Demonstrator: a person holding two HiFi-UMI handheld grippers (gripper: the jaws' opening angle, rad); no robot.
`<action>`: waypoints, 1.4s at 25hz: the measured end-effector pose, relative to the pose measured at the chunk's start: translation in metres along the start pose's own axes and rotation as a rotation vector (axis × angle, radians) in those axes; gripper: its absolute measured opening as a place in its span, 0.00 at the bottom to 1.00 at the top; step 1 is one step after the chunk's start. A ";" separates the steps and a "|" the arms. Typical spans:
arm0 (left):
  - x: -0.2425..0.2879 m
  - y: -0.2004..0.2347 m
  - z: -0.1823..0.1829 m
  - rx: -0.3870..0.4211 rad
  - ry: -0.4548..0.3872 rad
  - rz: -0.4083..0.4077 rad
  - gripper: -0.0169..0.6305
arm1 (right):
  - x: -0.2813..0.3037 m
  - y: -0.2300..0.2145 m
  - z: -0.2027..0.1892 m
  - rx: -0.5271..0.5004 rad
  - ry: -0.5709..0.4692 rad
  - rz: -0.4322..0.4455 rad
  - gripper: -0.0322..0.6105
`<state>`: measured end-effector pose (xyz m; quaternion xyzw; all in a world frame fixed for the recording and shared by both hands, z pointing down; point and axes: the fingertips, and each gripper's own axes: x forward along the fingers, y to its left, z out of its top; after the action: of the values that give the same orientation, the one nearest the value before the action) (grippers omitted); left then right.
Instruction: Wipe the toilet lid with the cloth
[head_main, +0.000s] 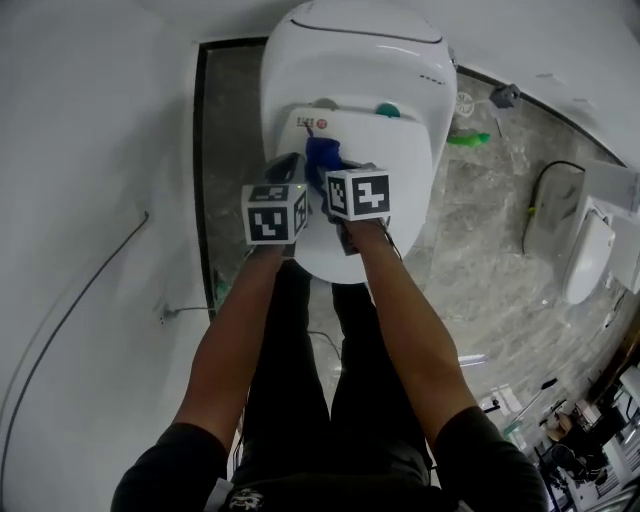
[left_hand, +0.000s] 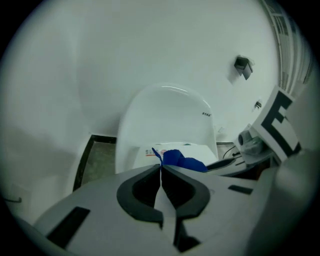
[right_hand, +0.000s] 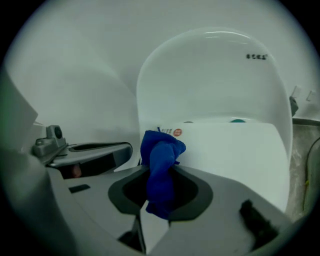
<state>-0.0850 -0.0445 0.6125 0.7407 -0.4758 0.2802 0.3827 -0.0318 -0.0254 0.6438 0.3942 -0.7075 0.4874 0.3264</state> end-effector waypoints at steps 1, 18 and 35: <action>-0.005 0.016 -0.004 -0.008 0.002 0.020 0.05 | 0.008 0.015 -0.001 -0.010 0.012 0.010 0.18; -0.017 0.084 -0.056 -0.084 0.080 -0.028 0.05 | 0.057 0.050 -0.011 -0.098 0.087 -0.128 0.18; 0.014 -0.088 -0.046 0.027 0.054 -0.156 0.05 | -0.044 -0.099 -0.057 0.016 -0.030 -0.173 0.18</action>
<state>-0.0008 0.0095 0.6222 0.7728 -0.4022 0.2756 0.4061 0.0808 0.0180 0.6670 0.4638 -0.6715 0.4571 0.3535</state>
